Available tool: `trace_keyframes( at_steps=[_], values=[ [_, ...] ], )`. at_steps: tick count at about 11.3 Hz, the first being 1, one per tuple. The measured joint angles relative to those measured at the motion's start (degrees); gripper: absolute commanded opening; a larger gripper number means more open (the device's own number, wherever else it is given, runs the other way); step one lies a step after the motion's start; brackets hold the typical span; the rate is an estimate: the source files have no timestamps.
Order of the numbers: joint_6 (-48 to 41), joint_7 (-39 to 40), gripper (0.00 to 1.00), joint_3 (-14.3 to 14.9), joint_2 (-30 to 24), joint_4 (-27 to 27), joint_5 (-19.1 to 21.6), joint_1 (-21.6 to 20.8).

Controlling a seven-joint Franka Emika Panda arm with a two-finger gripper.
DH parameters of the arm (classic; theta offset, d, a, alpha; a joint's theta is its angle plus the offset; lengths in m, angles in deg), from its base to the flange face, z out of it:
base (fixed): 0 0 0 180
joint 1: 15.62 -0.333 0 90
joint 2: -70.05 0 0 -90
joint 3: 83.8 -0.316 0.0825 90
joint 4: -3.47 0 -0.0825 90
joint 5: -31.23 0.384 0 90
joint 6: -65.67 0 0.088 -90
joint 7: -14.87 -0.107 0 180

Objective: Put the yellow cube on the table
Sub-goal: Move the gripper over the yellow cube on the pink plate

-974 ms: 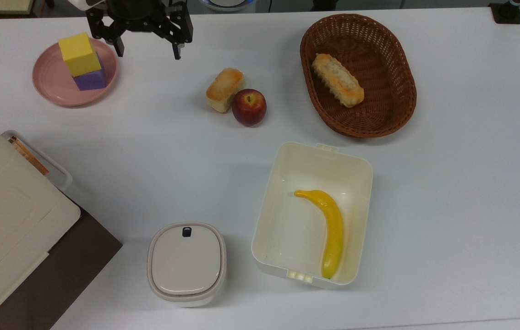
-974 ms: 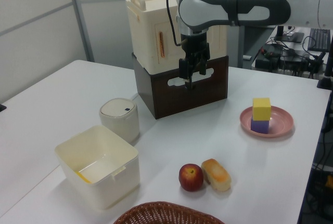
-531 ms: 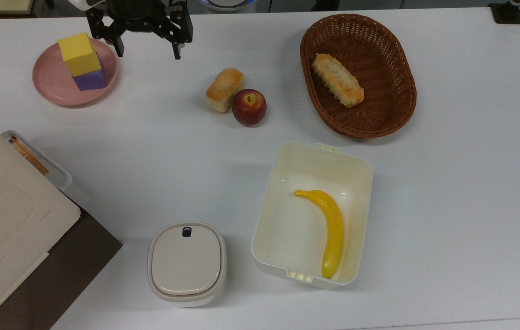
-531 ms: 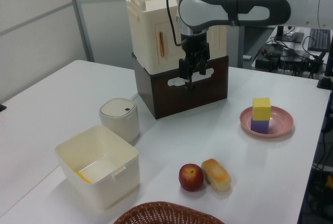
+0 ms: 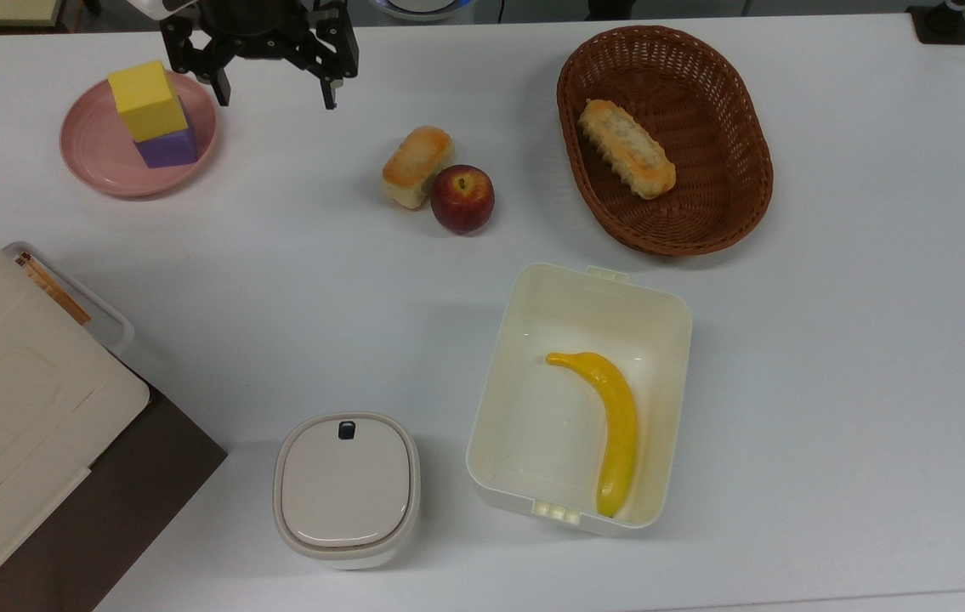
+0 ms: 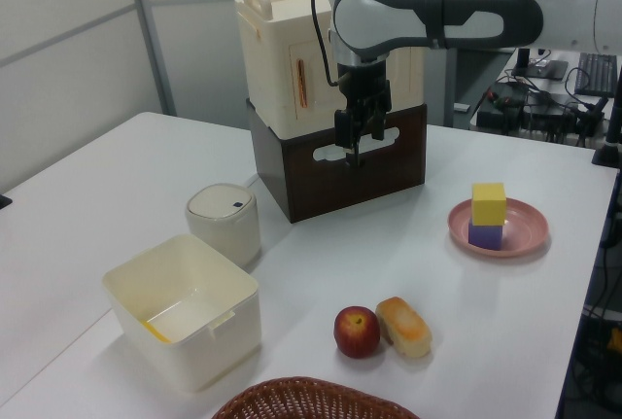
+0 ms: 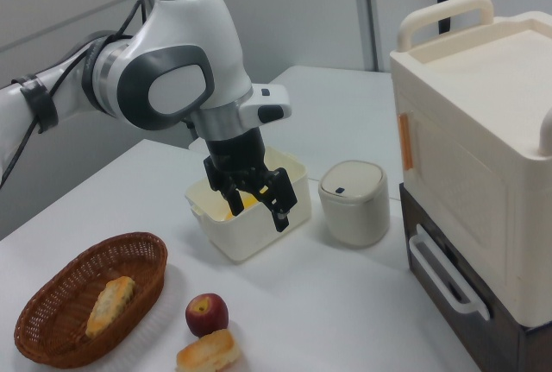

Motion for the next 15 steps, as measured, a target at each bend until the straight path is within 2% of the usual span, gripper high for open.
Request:
trace_keyframes(
  at_steps=[3,8,11,15],
  values=[
    [0.0,1.31,1.0,0.02,-0.31,0.0,0.0,0.53],
    [-4.66,9.12,1.0,0.04,-1.4,-0.02,0.0,4.6],
    [-6.79,13.53,1.0,0.08,-1.19,0.08,-0.12,8.52],
    [-8.61,19.61,1.0,0.13,0.94,2.23,-4.86,13.37]
  ],
)
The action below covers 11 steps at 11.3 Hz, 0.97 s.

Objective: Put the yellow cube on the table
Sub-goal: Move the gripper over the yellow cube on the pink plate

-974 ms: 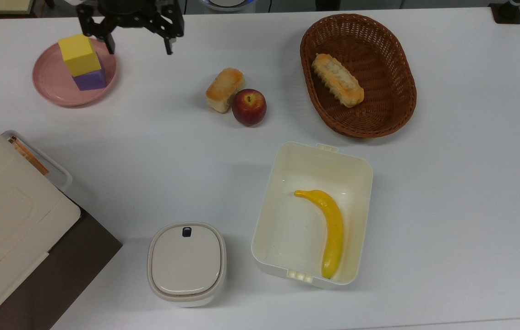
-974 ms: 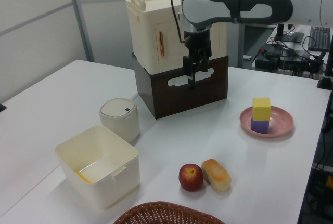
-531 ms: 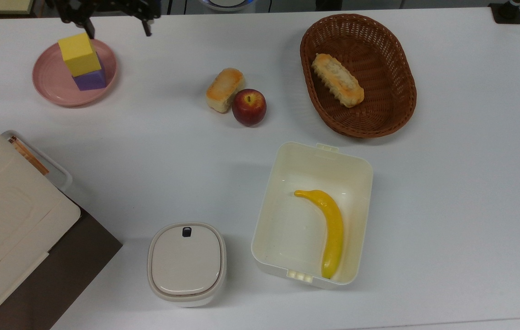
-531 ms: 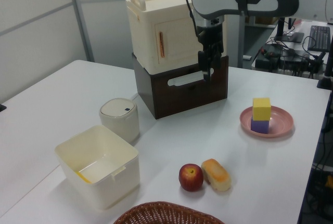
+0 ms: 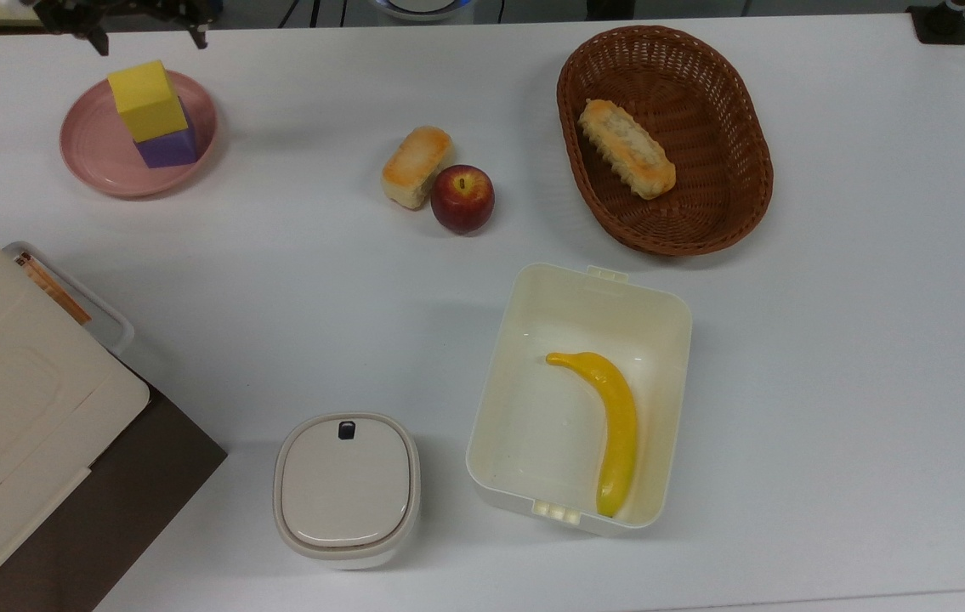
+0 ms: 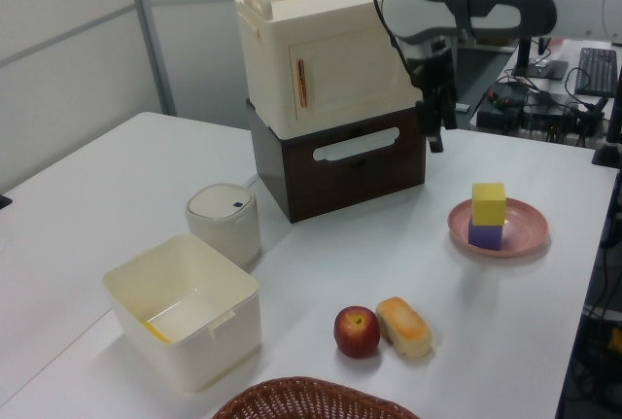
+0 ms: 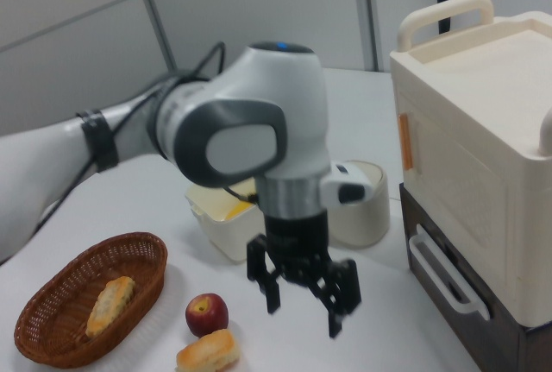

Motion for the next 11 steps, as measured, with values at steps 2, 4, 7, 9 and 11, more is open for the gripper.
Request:
trace_keyframes(
  at_steps=[2,4,7,9,11],
  values=[
    [0.0,2.89,1.0,0.0,2.48,0.75,-0.59,2.2],
    [0.0,7.41,1.0,0.0,5.48,0.84,-1.17,4.34],
    [0.0,11.73,1.0,0.01,8.95,0.87,-2.14,6.73],
    [0.0,11.86,1.0,-0.01,10.85,1.04,-5.63,6.7],
    [0.0,11.87,1.0,-0.05,12.16,1.58,-7.11,6.52]
  ],
)
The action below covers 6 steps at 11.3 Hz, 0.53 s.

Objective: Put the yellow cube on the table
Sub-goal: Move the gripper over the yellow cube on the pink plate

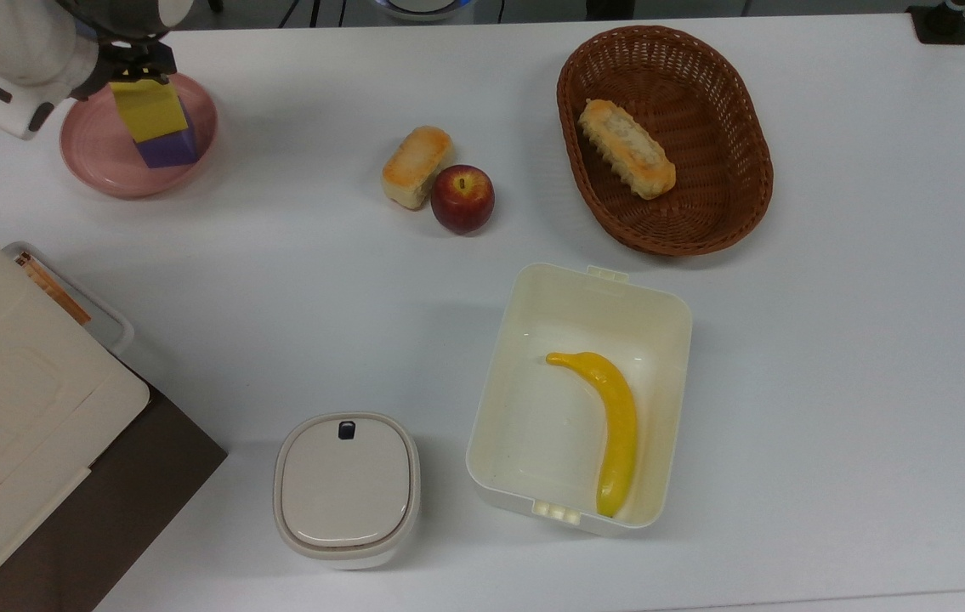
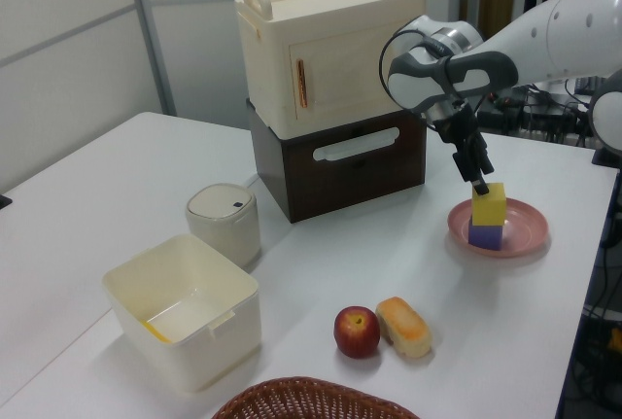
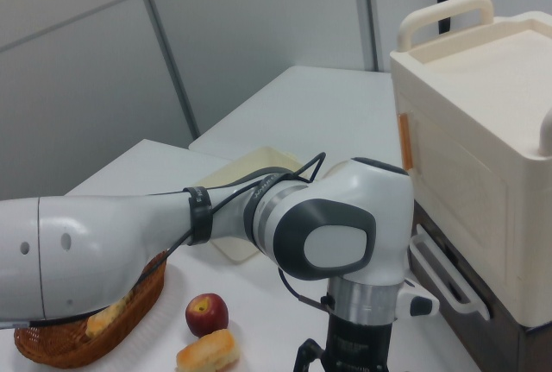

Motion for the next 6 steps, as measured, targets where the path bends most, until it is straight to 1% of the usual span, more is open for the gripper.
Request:
trace_keyframes(
  at_steps=[4,5,6],
  values=[
    [-0.3,0.04,1.0,-0.31,0.62,0.53,-0.04,-0.11],
    [-0.58,0.04,0.85,-0.48,0.62,0.58,-0.04,-0.12],
    [-0.61,0.04,0.6,-0.59,0.64,0.63,-0.04,-0.12]
  ],
)
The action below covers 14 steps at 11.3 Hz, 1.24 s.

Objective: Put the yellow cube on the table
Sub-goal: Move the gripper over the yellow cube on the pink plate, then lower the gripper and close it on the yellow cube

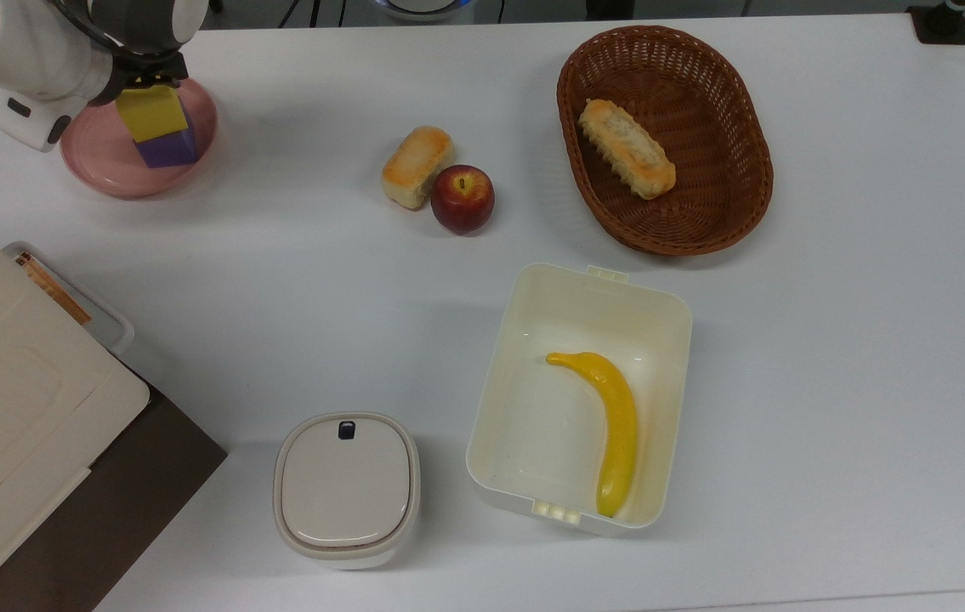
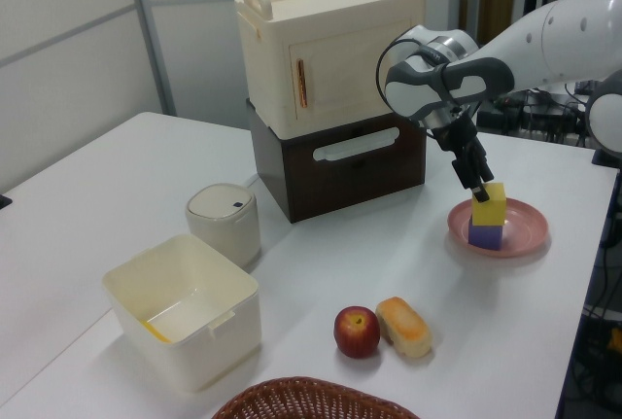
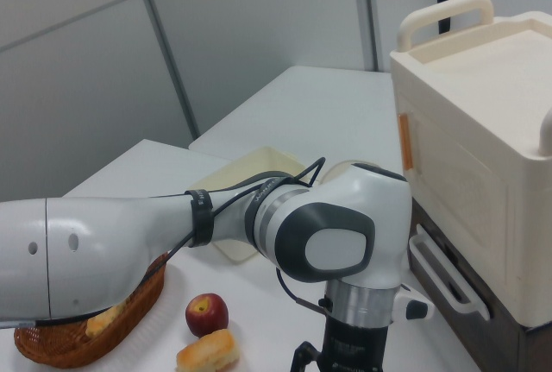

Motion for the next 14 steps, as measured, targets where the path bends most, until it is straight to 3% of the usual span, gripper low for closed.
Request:
trace_keyframes(
  at_steps=[3,6,13,14],
  values=[
    [0.0,0.15,0.42,-0.04,0.03,-0.03,-0.05,-0.03],
    [-0.07,0.38,0.42,-0.05,-0.05,-0.2,-0.47,-0.52],
    [-0.67,0.68,0.44,-0.06,-0.2,-1.32,-1.02,-2.2],
    [-0.67,0.68,0.6,-0.06,-0.21,-1.93,-1.02,-2.21]
  ],
)
